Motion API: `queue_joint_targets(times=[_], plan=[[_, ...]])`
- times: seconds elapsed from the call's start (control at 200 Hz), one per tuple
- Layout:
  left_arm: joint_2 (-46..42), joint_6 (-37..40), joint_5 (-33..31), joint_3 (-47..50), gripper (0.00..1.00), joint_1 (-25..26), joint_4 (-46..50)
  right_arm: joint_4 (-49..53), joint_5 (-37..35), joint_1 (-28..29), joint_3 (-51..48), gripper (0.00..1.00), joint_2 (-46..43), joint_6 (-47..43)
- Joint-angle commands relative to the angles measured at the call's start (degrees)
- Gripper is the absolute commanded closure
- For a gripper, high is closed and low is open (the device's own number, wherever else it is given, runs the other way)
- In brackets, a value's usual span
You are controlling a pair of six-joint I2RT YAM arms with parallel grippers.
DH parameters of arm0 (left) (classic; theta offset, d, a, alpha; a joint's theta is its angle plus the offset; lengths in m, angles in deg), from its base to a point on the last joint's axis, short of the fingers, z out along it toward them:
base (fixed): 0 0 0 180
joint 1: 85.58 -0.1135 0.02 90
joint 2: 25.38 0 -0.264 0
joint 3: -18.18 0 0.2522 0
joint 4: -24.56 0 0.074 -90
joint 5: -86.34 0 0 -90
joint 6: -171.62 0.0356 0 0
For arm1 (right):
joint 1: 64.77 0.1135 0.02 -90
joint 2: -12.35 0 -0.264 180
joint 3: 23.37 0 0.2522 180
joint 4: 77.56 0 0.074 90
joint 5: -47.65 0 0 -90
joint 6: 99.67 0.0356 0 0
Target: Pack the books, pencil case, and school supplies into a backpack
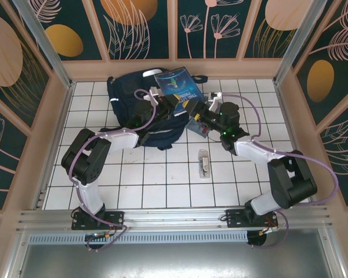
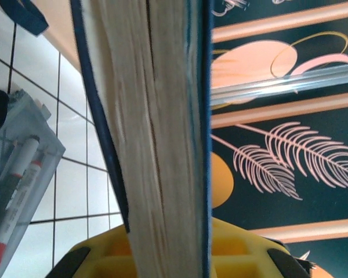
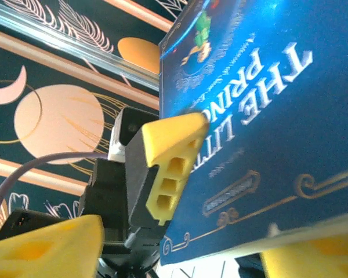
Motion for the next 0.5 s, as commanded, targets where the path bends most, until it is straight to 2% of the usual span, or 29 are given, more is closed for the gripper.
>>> queue_joint_targets(times=[0.0, 0.055, 0.265, 0.31, 0.37, 0.445, 0.465, 0.475, 0.495], plan=[[-3.74, -0.65, 0.59, 0.60, 1.00, 0.22, -6.82, -11.43, -3.02, 0.37, 2.26, 0.44, 3.88, 3.71], [-3.82, -0.84, 1.02, 0.69, 1.00, 0.27, -7.05, -12.56, -3.27, 0.44, 2.92, 0.48, 5.41, 4.62], [-4.26, -3.21, 1.42, 2.71, 1.00, 0.50, -10.09, -14.29, -6.23, 0.83, 3.57, 0.49, 8.20, 4.99], [-4.39, -3.62, 1.41, 2.71, 1.00, 0.53, -10.66, -15.59, -6.44, 0.83, 3.44, 0.53, 8.72, 5.51], [-4.47, -3.67, 1.41, 4.22, 1.00, 0.50, -10.68, -17.83, -6.19, 0.89, 3.26, 0.66, 9.48, 6.56], [-4.41, -3.52, 1.71, 4.29, 1.00, 0.55, -10.65, -19.34, -5.67, 0.92, 3.43, 0.94, 10.15, 7.64], [-4.39, -3.34, 1.87, 4.31, 0.94, 0.55, -10.58, -19.43, -5.56, 0.85, 3.51, 1.00, 10.26, 7.77], [-4.44, -3.28, 1.99, 4.23, 0.90, 0.55, -10.58, -19.38, -5.56, 0.88, 3.59, 1.00, 10.26, 7.80], [-4.35, -3.09, 2.24, 4.14, 0.73, 0.55, -10.45, -19.25, -5.49, 0.83, 3.60, 1.00, 10.19, 7.73]])
